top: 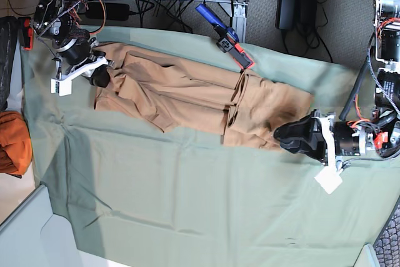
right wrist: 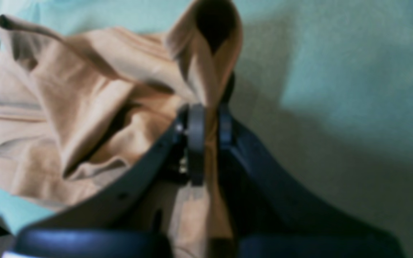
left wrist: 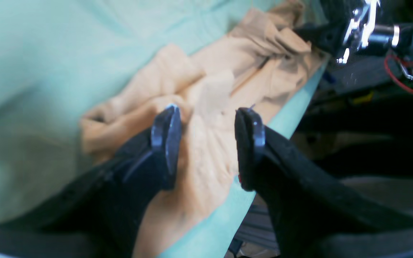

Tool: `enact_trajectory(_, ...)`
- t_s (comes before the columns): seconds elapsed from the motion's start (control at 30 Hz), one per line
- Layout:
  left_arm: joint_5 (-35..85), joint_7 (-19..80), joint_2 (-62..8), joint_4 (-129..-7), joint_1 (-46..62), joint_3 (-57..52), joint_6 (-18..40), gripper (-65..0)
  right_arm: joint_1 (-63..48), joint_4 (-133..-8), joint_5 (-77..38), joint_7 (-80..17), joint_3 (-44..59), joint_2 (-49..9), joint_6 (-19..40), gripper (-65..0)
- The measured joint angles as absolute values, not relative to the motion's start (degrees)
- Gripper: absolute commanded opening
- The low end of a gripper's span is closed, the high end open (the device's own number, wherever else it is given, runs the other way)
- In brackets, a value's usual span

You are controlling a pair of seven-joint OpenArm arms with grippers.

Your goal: Fold the T-shirt properly

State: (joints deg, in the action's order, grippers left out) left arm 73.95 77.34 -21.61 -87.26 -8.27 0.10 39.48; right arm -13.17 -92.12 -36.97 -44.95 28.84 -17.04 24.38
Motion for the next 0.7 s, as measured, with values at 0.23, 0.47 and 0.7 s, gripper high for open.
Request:
enact_trajectory(0.23, 74.17, 77.58, -24.03, -87.26, -8.25, -0.45, 39.48, -36.5, -13.17, -92.12, -36.97, -44.64, 29.91, -19.97, 24.36, -65.0)
enact_trajectory(0.47, 74.28, 77.58, -25.39, -87.26, -8.25, -2.13, 39.48, -36.5, -13.17, -92.12, -37.23, -44.69, 34.39, -20.93, 24.38, -65.0)
enact_trajectory(0.7, 74.02, 77.62, -26.28, -87.26, -7.53, -5.1, 39.48, -36.5, -13.17, -92.38, -46.52, -46.94, 35.55, -20.49, 24.38, -65.0)
